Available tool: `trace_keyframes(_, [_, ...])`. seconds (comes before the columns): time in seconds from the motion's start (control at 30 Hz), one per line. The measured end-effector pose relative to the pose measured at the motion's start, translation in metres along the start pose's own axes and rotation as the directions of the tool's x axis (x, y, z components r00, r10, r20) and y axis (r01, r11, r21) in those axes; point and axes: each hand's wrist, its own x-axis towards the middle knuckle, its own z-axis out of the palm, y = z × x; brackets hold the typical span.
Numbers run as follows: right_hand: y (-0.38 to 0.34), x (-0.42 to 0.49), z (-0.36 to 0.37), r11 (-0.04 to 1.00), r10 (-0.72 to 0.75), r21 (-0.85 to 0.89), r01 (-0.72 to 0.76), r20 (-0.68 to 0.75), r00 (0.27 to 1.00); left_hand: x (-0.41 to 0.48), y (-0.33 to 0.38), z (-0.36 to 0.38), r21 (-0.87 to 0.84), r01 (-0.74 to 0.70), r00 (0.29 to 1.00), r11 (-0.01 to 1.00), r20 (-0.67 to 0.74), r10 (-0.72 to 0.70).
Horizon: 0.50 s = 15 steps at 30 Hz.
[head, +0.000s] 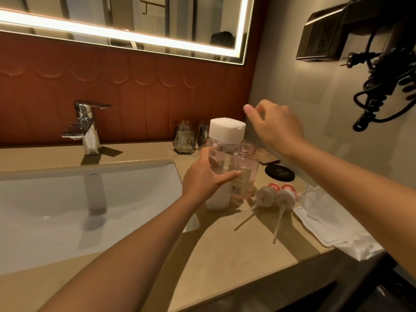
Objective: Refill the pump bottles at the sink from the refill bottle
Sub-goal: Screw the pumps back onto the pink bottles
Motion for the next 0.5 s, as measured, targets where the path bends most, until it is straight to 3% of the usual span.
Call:
trace_keyframes(0.07, [0.016,-0.005,0.011,0.977,0.182,0.120,-0.177,-0.032,0.983,0.001,-0.003,-0.001,0.044,-0.017,1.000,0.999,0.004,0.017])
trace_keyframes(0.17, [0.039,-0.009,0.032,0.855,0.379,0.300,-0.423,0.193,0.905,0.002,-0.013,-0.001,0.024,-0.024,0.999,0.999,0.042,0.023])
trace_keyframes(0.33, [0.047,-0.025,0.048,0.753,0.253,0.419,-0.508,0.528,0.811,0.006,-0.025,0.003,-0.005,-0.019,0.999,1.000,0.037,0.020])
trace_keyframes(0.5, [0.039,-0.032,0.064,0.673,0.207,0.501,-0.544,0.578,0.789,0.010,-0.029,0.008,-0.042,0.007,1.000,0.999,0.010,-0.007])
